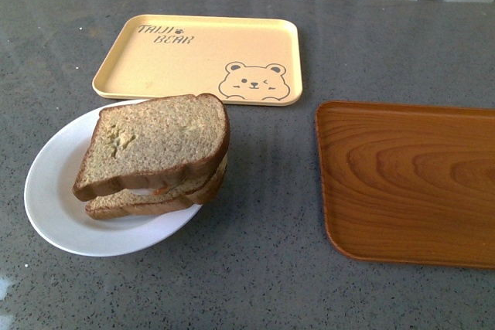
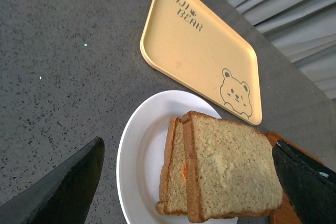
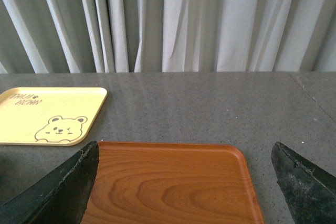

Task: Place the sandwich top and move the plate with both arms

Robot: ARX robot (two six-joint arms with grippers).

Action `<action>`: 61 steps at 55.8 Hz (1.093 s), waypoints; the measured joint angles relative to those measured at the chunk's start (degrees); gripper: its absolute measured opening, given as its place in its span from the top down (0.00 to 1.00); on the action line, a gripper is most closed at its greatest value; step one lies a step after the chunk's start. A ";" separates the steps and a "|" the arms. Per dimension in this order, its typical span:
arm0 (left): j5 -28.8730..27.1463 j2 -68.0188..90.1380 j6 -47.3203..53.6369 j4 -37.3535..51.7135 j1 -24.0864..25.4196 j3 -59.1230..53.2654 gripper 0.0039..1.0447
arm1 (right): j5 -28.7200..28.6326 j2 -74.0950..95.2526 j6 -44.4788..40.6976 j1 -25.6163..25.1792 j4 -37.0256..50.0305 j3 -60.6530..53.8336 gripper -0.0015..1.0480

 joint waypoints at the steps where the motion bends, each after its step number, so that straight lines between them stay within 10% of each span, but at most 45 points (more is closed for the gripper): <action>1: 0.13 0.72 -0.02 0.39 0.04 0.09 0.08 | -0.02 0.00 0.00 0.00 0.00 0.02 0.09; 61: 14.97 36.70 -11.39 23.43 1.03 4.70 0.08 | -0.02 0.00 0.02 0.00 0.00 0.00 0.09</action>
